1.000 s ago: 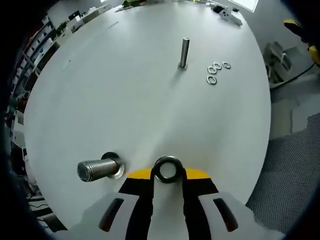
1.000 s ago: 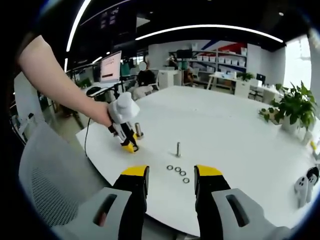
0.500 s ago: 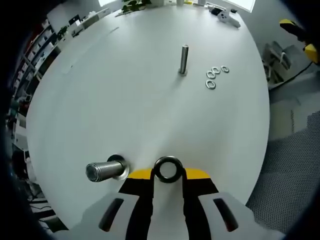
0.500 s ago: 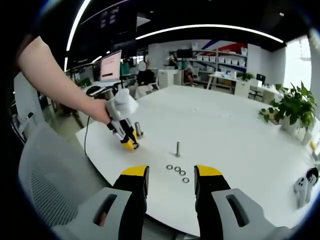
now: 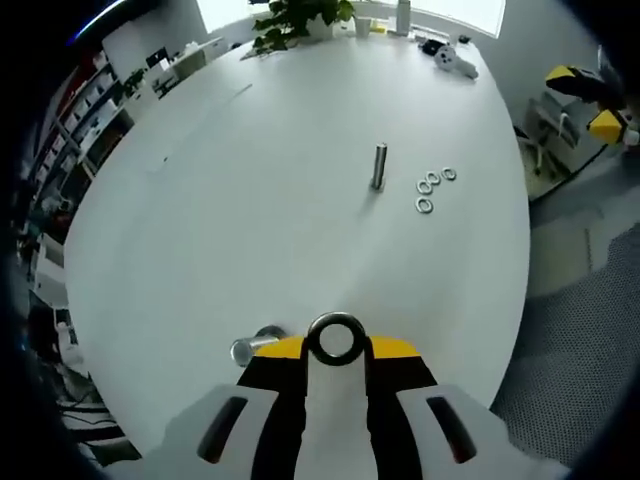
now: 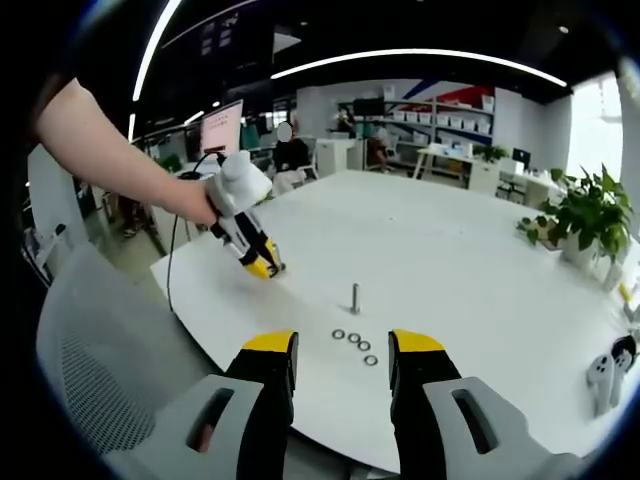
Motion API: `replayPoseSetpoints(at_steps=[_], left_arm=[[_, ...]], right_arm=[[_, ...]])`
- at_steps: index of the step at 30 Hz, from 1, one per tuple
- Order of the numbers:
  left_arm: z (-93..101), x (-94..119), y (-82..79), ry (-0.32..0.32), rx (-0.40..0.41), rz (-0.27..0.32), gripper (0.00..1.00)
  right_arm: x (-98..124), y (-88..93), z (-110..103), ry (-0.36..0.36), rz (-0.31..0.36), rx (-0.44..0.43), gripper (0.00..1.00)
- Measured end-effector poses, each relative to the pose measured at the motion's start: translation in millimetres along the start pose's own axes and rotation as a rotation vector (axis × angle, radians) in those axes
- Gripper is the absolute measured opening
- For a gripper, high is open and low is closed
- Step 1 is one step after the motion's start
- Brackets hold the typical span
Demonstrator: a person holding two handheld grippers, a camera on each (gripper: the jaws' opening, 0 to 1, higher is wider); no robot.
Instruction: Place the washer onto the threaded stud by aligning its center hole with the stud, sliding it down to the base, and recovering from edge contact or off-axis alignment until the washer reaches the visible bottom stop.
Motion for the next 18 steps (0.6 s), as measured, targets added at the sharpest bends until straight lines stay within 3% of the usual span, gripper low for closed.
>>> replayPoseSetpoints(at_steps=[18], left_arm=[[-19.6,30,-20.7,-0.047,-0.017,0.071,0.19]], right_arm=[[1,0.1,1,0.007,0.001,0.0,0.38]])
Point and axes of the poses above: the point that each gripper's makers call its tool centre point, and the gripper's own axes: x roughly backward along the fingers, z roughly to its right, y roughly out of its underside, the point moved 2 cm from there along x, roughly backward along the fingers, and after that the axes turned 14 degrees about x, right-handed, at the moved point
